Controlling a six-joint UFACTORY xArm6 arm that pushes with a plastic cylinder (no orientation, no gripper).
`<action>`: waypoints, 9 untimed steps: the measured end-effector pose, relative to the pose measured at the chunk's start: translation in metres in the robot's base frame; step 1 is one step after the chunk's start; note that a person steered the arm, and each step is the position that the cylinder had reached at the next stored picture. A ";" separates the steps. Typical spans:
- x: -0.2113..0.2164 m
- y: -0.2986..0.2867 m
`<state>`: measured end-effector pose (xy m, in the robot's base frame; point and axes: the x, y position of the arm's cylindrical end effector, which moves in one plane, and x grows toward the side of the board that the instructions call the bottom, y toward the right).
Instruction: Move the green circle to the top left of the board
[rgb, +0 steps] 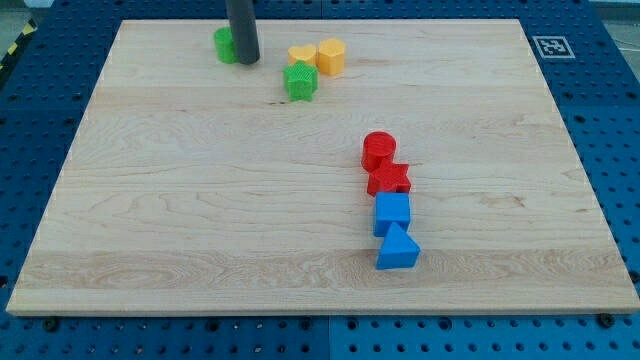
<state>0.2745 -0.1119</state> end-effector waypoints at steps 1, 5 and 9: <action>-0.016 -0.005; -0.061 -0.065; -0.036 -0.072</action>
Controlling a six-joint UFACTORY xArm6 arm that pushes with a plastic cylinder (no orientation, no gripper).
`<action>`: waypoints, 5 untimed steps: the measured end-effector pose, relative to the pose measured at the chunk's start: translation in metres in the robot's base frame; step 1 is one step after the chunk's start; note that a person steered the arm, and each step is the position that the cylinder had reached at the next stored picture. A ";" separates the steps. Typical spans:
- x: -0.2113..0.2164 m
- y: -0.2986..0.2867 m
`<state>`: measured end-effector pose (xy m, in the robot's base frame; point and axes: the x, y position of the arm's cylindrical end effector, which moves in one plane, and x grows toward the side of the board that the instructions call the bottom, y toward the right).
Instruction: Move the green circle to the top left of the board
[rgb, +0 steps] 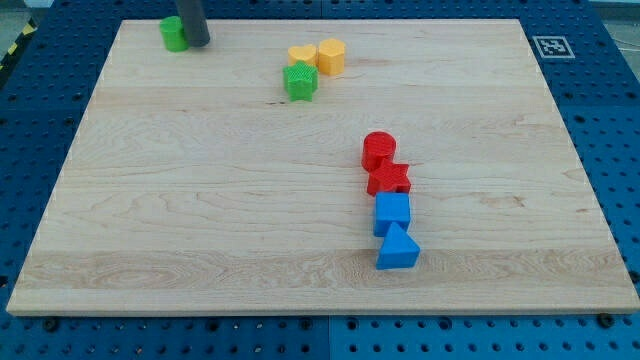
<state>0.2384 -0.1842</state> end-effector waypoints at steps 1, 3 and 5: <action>0.008 -0.008; 0.023 -0.010; 0.009 -0.022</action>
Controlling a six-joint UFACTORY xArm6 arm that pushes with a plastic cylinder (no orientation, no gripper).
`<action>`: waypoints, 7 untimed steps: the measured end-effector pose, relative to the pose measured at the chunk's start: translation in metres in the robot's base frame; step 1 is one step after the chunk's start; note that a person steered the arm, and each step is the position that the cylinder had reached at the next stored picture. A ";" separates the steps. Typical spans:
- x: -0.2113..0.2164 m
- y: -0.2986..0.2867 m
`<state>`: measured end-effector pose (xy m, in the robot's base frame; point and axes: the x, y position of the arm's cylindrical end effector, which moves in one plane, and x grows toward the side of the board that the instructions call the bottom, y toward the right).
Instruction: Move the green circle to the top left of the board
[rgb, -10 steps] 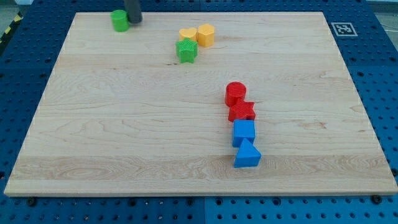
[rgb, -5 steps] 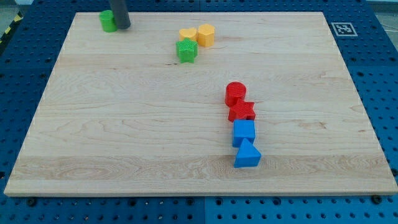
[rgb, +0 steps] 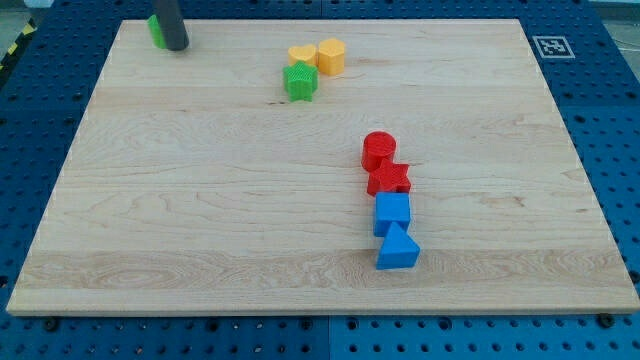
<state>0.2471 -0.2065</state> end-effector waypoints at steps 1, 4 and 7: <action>0.000 0.000; 0.028 0.011; 0.060 0.063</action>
